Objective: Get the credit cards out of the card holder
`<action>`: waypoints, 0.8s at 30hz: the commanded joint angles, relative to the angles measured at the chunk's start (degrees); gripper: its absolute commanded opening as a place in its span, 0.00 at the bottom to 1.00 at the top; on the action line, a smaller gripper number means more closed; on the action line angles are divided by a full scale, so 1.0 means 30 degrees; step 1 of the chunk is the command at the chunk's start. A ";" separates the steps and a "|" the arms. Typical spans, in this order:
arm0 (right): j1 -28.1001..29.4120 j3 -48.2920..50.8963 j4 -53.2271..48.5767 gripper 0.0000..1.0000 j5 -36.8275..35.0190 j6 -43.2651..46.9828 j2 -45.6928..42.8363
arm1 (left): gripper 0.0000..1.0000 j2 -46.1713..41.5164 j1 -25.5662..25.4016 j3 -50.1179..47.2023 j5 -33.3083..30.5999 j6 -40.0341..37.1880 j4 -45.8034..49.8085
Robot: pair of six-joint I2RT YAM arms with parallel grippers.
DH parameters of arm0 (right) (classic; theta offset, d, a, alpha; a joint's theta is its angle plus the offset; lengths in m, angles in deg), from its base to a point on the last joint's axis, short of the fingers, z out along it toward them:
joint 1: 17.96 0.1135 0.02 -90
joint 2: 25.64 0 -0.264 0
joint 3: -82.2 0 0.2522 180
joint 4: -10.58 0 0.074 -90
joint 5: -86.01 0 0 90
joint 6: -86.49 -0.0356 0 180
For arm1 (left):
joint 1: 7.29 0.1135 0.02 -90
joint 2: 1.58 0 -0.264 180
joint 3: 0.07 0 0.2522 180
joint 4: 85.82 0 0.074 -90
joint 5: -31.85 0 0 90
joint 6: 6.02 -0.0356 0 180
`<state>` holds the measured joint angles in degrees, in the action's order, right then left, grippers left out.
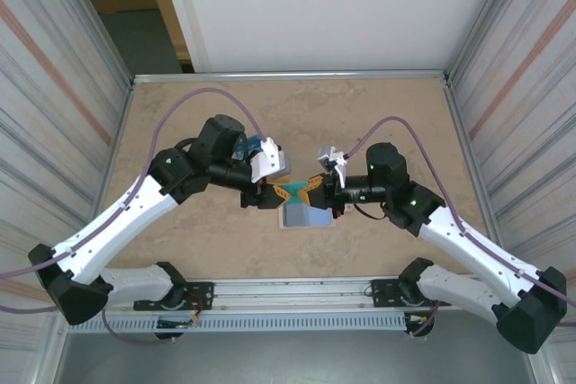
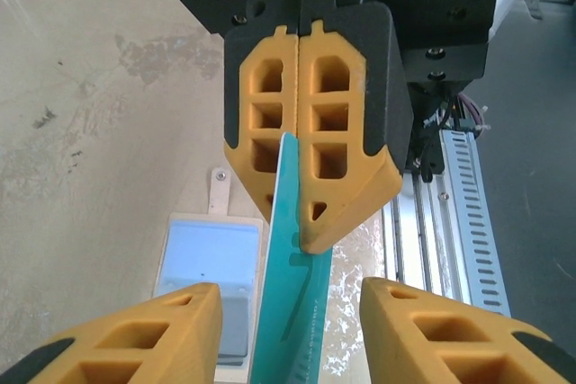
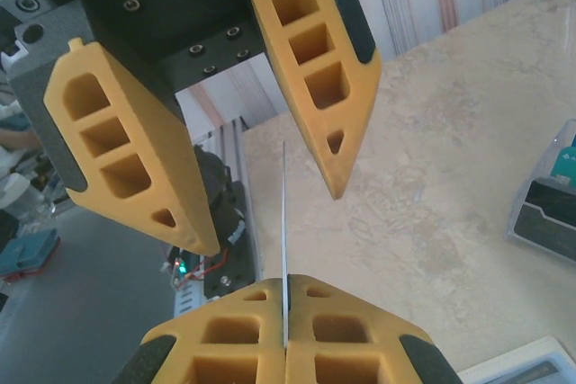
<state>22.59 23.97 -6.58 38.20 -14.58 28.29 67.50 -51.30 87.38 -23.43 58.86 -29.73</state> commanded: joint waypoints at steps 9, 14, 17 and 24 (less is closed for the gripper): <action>0.0234 -0.0869 -0.0464 0.00 0.0966 0.0832 0.0255 | 0.26 0.1555 -0.0070 0.1364 0.0995 -0.1387 0.1887; 0.0263 -0.0954 -0.0537 0.02 0.0571 0.0992 0.0320 | 0.00 0.1705 -0.0082 0.1300 0.0845 -0.1367 0.1917; 0.0275 -0.0975 -0.0689 0.27 0.0277 0.1151 0.0193 | 0.00 0.1631 -0.0067 0.1232 0.0425 -0.1410 0.1874; 0.0273 -0.0531 -0.0694 0.78 -0.1106 0.1205 -0.0924 | 0.00 0.0896 0.0060 0.0265 -0.1257 -0.0999 0.0730</action>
<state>22.97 23.09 -9.29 37.17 -11.43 27.94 72.00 -51.54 89.48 -24.61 55.56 -25.86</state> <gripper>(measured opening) 0.750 0.069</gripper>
